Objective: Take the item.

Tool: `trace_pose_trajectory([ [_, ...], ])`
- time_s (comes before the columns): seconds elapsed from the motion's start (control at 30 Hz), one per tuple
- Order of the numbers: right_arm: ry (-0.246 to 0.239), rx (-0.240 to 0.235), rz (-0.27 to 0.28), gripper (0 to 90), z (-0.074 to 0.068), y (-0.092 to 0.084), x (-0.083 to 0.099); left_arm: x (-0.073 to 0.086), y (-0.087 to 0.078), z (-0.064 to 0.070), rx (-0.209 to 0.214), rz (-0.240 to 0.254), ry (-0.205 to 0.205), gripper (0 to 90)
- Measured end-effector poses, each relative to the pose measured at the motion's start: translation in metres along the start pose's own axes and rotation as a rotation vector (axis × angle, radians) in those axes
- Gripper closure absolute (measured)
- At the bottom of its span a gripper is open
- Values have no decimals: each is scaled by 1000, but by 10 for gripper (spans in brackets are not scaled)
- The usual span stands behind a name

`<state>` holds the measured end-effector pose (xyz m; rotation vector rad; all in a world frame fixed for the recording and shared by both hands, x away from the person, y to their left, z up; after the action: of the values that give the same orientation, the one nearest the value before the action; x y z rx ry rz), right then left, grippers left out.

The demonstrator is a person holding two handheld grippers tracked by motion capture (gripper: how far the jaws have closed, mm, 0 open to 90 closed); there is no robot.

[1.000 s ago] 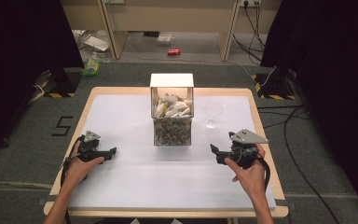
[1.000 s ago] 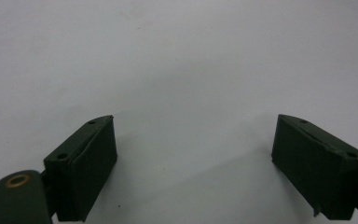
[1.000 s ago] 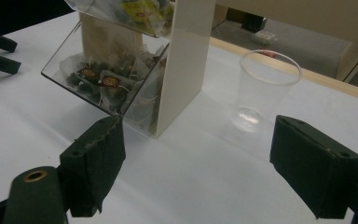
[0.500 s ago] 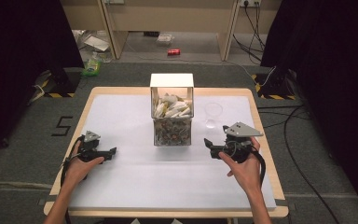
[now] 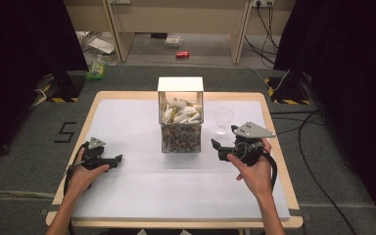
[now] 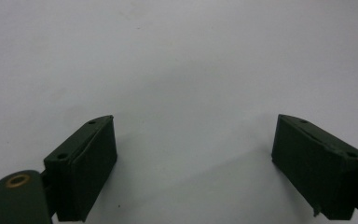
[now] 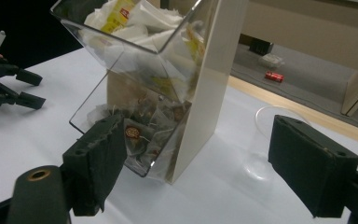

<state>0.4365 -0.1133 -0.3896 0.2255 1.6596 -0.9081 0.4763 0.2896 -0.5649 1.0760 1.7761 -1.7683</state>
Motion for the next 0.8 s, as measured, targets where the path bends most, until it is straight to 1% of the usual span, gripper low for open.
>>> trace_pose_trajectory([
  [0.03,-7,-3,5,207,-2,0,-4,0,0,0,0,0,0,130],
  [0.3,-23,-17,22,236,-7,3,-15,0,0,0,0,0,0,130],
  [0.33,-29,-20,18,241,-8,4,-15,0,0,0,0,0,0,130],
  [0.7,-55,-46,46,282,-17,12,-31,0,0,0,0,0,0,130],
  [0.8,-67,-50,47,290,-19,15,-35,0,0,0,0,-1,1,130],
])
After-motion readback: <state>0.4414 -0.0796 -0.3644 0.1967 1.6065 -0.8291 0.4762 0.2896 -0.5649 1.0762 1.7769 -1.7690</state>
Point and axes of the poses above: each handheld gripper's, and its own axes: y roughly forward along the jaws, x roughly out of its underside, z roughly to its right, the point moved 9 cm from there along y, roughly forward along the jaws, and after that the axes turned 12 degrees about -x, right-handed, at the moved point
